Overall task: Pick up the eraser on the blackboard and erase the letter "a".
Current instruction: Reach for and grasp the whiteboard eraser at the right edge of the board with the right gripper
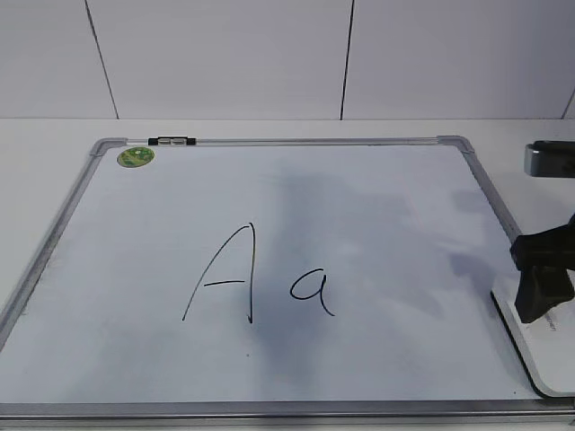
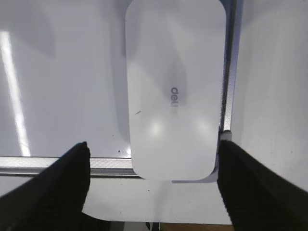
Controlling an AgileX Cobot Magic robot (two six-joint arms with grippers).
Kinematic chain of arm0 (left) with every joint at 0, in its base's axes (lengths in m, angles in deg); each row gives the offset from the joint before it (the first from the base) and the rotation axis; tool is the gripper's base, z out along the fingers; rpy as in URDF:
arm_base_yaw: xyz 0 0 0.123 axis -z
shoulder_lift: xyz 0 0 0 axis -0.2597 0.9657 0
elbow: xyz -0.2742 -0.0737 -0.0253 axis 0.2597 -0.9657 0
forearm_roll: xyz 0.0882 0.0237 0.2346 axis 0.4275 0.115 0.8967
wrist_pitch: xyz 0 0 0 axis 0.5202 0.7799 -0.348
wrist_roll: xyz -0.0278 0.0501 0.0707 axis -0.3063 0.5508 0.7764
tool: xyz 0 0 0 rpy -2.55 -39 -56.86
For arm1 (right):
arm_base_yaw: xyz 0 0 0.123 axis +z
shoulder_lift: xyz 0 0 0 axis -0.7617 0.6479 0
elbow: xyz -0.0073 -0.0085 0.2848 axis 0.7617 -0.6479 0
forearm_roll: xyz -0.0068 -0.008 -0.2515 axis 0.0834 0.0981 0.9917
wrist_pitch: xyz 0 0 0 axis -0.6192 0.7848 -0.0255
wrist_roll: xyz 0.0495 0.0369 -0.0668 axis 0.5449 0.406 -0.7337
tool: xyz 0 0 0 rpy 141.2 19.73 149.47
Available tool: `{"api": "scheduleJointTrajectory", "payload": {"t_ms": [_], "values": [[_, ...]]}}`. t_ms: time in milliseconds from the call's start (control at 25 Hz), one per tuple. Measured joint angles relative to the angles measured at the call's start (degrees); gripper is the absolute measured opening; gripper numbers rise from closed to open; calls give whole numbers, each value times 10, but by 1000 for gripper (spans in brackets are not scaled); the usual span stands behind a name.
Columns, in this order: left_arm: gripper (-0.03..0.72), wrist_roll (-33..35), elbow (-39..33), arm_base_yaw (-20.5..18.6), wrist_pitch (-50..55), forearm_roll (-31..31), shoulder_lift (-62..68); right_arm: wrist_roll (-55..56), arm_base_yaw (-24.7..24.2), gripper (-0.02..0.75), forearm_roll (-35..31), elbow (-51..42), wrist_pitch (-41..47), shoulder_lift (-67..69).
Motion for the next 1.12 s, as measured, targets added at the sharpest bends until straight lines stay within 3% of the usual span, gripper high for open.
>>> {"api": "scheduleJointTrajectory", "payload": {"t_ms": [1120], "values": [[236,0,0,0,0,0,0,57,0,642,36,6,-44,127]]}}
